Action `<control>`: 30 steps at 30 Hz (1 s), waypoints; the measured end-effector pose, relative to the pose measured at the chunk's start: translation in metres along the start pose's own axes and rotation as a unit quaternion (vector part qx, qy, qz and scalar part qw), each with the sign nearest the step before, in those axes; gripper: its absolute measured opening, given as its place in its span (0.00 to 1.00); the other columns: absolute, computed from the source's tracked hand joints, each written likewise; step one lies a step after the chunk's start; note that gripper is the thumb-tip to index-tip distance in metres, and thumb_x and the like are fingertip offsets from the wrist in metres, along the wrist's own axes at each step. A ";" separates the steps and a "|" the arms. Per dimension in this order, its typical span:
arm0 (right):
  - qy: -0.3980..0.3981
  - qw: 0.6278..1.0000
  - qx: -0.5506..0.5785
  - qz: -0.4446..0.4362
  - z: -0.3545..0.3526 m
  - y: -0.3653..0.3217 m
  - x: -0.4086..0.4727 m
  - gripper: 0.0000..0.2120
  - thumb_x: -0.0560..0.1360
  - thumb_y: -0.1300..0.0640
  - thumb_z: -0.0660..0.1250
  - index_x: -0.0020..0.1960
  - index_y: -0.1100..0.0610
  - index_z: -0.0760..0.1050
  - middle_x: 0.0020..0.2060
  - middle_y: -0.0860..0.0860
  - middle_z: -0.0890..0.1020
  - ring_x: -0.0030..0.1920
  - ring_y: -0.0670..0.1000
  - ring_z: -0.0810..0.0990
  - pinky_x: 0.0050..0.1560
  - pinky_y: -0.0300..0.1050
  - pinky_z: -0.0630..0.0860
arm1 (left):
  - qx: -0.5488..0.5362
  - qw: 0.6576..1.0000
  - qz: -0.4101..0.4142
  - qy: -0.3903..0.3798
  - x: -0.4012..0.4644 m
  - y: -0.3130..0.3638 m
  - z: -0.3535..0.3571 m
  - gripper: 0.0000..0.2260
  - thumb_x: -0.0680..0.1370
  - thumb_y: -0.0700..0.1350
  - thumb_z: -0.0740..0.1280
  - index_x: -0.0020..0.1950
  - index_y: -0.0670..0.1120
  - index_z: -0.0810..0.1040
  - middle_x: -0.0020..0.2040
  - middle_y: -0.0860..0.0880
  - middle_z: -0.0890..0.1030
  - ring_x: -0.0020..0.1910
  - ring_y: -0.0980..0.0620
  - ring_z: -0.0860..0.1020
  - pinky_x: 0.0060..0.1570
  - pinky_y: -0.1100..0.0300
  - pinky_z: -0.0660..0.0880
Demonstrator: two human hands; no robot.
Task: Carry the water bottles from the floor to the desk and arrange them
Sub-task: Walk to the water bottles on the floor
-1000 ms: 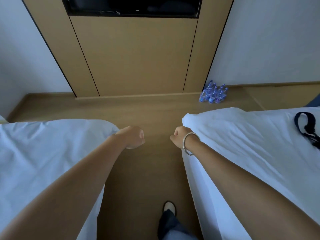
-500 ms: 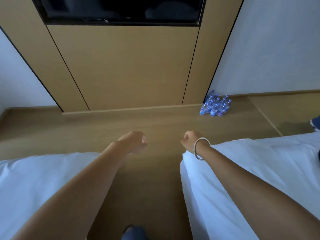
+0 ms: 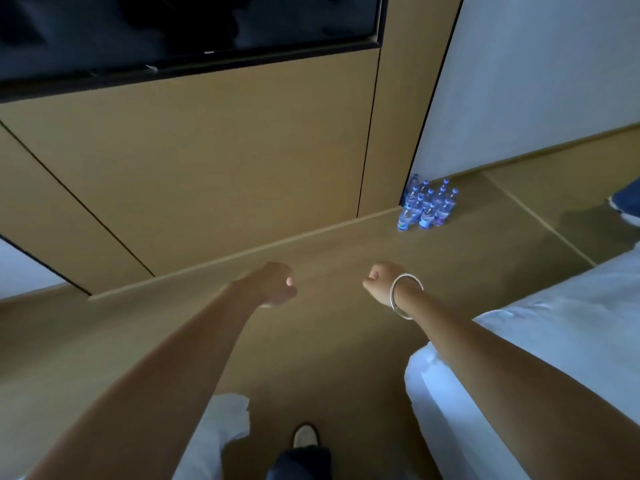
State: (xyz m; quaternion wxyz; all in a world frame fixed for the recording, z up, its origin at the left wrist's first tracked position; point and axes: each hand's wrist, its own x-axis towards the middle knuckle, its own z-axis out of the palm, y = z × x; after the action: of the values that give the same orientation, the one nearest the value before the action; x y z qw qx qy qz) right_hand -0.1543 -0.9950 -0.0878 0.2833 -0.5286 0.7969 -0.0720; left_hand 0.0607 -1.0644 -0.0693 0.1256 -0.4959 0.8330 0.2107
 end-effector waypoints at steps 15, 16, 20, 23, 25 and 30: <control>0.002 0.997 0.015 0.079 -0.028 -0.007 0.116 0.08 0.72 0.57 0.58 0.36 0.58 0.70 0.33 0.53 0.74 0.36 0.55 0.71 0.38 0.42 0.68 | 0.026 0.997 0.047 -0.050 0.138 -0.039 -0.054 0.11 0.78 0.46 0.61 0.57 0.45 0.77 0.61 0.46 0.77 0.60 0.46 0.75 0.60 0.55 0.72; 0.001 0.996 0.017 0.084 -0.032 -0.002 0.126 0.08 0.72 0.56 0.58 0.36 0.57 0.70 0.33 0.53 0.74 0.36 0.55 0.72 0.37 0.42 0.67 | 0.030 0.997 0.051 -0.053 0.152 -0.035 -0.057 0.12 0.78 0.47 0.61 0.58 0.45 0.77 0.61 0.46 0.77 0.60 0.47 0.75 0.59 0.55 0.72; -0.001 0.994 0.039 0.105 -0.055 0.023 0.174 0.09 0.72 0.56 0.58 0.34 0.57 0.68 0.31 0.53 0.73 0.35 0.55 0.71 0.34 0.42 0.66 | 0.050 0.994 0.072 -0.070 0.214 -0.008 -0.071 0.12 0.78 0.47 0.61 0.58 0.45 0.77 0.62 0.47 0.76 0.60 0.47 0.74 0.59 0.56 0.72; 0.000 0.991 0.055 0.124 -0.080 0.049 0.217 0.09 0.72 0.57 0.58 0.33 0.57 0.67 0.31 0.52 0.72 0.36 0.55 0.70 0.35 0.42 0.66 | 0.060 0.992 0.085 -0.078 0.269 0.022 -0.086 0.12 0.78 0.48 0.60 0.58 0.46 0.77 0.62 0.47 0.76 0.61 0.47 0.74 0.60 0.56 0.71; 0.003 0.988 0.065 0.138 -0.099 0.071 0.246 0.09 0.72 0.57 0.58 0.34 0.57 0.68 0.33 0.53 0.73 0.37 0.55 0.72 0.38 0.42 0.68 | 0.065 0.990 0.092 -0.086 0.307 0.046 -0.094 0.12 0.78 0.48 0.60 0.58 0.46 0.77 0.62 0.47 0.76 0.61 0.47 0.74 0.60 0.55 0.71; 0.018 0.979 0.100 0.176 -0.150 0.127 0.309 0.09 0.72 0.56 0.60 0.33 0.55 0.67 0.34 0.52 0.74 0.38 0.55 0.72 0.39 0.41 0.67 | 0.079 0.985 0.108 -0.110 0.392 0.109 -0.114 0.13 0.78 0.48 0.60 0.59 0.45 0.76 0.63 0.47 0.76 0.61 0.47 0.74 0.59 0.57 0.71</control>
State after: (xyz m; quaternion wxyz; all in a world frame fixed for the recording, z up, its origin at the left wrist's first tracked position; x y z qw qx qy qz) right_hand -0.4219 -1.2411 -0.1324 0.3287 -0.3480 0.8711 -0.1098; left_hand -0.2214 -1.3757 -0.1084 0.2313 -0.3655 0.8768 0.2099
